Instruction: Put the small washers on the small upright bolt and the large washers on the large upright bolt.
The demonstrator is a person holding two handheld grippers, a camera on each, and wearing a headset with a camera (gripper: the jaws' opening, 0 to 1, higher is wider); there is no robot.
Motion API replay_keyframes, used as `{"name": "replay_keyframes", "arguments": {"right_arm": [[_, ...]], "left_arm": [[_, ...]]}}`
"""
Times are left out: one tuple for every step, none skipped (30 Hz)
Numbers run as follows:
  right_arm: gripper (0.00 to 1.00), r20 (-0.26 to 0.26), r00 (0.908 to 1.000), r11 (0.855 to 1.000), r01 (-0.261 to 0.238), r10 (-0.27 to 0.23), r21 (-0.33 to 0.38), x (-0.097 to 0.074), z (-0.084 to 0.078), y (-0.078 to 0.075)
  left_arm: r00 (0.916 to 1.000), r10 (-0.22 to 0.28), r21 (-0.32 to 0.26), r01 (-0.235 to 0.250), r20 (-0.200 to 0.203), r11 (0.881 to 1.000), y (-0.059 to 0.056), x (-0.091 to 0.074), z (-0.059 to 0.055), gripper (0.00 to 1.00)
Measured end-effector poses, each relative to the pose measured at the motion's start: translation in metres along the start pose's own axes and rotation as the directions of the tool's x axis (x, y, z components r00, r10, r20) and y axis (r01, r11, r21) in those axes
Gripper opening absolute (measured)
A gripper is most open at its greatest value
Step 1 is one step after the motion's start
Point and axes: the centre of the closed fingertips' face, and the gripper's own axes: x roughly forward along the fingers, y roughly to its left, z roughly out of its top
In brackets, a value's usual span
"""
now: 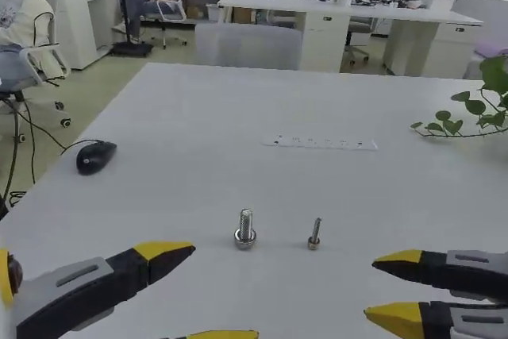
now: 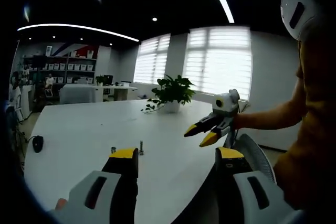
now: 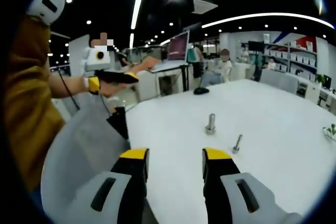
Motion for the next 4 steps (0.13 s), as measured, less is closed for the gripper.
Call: {"name": "replay_keyframes", "arguments": {"right_arm": [[0.45, 0.013, 0.9999, 1.0, 0.004, -0.004, 0.009, -0.003, 0.001, 0.002], [0.46, 0.041, 0.9991, 1.0, 0.01, -0.011, 0.022, -0.008, 0.002, 0.003], [0.48, 0.055, 0.9982, 0.999, 0.02, -0.021, 0.027, -0.012, 0.003, 0.004], [0.5, 0.077, 0.9963, 0.999, 0.035, -0.037, 0.029, -0.016, 0.004, 0.004]], "left_arm": [[1.0, 0.0, -0.006, 0.0, 0.002, 1.0, 0.0, 0.0, 0.0, 0.59], [1.0, 0.004, -0.011, -0.004, 0.002, 1.0, 0.0, 0.001, 0.0, 0.59], [1.0, 0.007, -0.014, -0.007, 0.003, 1.0, 0.0, 0.001, 0.0, 0.59], [1.0, 0.007, -0.014, -0.007, 0.005, 1.0, -0.002, 0.001, 0.001, 0.59]]}}
